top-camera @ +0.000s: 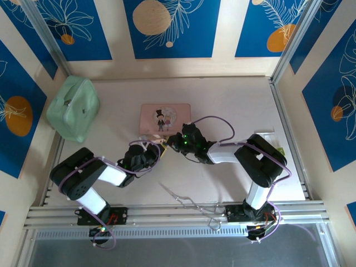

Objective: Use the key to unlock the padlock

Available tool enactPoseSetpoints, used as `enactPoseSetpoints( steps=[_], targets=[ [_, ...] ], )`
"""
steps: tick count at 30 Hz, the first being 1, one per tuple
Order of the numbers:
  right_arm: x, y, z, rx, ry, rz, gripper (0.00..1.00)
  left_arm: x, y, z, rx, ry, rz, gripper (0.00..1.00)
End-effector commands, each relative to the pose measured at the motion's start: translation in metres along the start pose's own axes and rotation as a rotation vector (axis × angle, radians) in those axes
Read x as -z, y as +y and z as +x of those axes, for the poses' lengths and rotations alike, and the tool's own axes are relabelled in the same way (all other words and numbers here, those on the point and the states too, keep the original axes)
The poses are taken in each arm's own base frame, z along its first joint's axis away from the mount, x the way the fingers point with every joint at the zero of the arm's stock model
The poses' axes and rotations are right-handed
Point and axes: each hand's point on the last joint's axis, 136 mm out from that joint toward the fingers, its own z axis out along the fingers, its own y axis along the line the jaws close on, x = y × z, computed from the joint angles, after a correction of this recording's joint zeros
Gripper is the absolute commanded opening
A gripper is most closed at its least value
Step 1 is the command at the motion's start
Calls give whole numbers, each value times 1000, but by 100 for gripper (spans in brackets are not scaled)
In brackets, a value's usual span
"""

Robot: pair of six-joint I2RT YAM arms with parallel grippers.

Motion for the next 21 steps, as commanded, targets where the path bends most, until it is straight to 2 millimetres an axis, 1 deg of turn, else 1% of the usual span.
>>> enactPoseSetpoints(
  steps=[1, 3, 7, 8, 9, 11, 13, 16, 17, 21],
  targets=[
    [4, -65, 58, -196, 203, 215, 0, -4, -6, -1, -18, -5, 14, 5],
    [3, -64, 57, -191, 206, 213, 0, -2, -7, -1, -21, -4, 13, 0],
    [1, -64, 54, -187, 221, 211, 0, 2, -10, -2, -32, -4, 8, 0],
    [1, -64, 52, -185, 223, 212, 2, 3, -10, -2, -36, -5, 4, 0],
    [2, -65, 51, -181, 225, 213, 7, 4, -11, -4, -39, -8, 4, 0],
    [2, -63, 47, -168, 230, 209, 20, 9, -13, -8, -48, -18, 0, 0],
    [2, -61, 45, -154, 241, 211, 29, 12, -15, -11, -58, -22, -7, 0],
    [-1, -61, 47, -138, 274, 226, 40, 14, -20, -13, -79, -20, -11, 0],
    [-3, -59, 48, -135, 284, 216, 42, 14, -22, -13, -85, -20, -13, 0],
    [-9, -49, 47, -131, 311, 182, 41, 15, -23, -12, -94, -13, -15, 0]
  ],
)
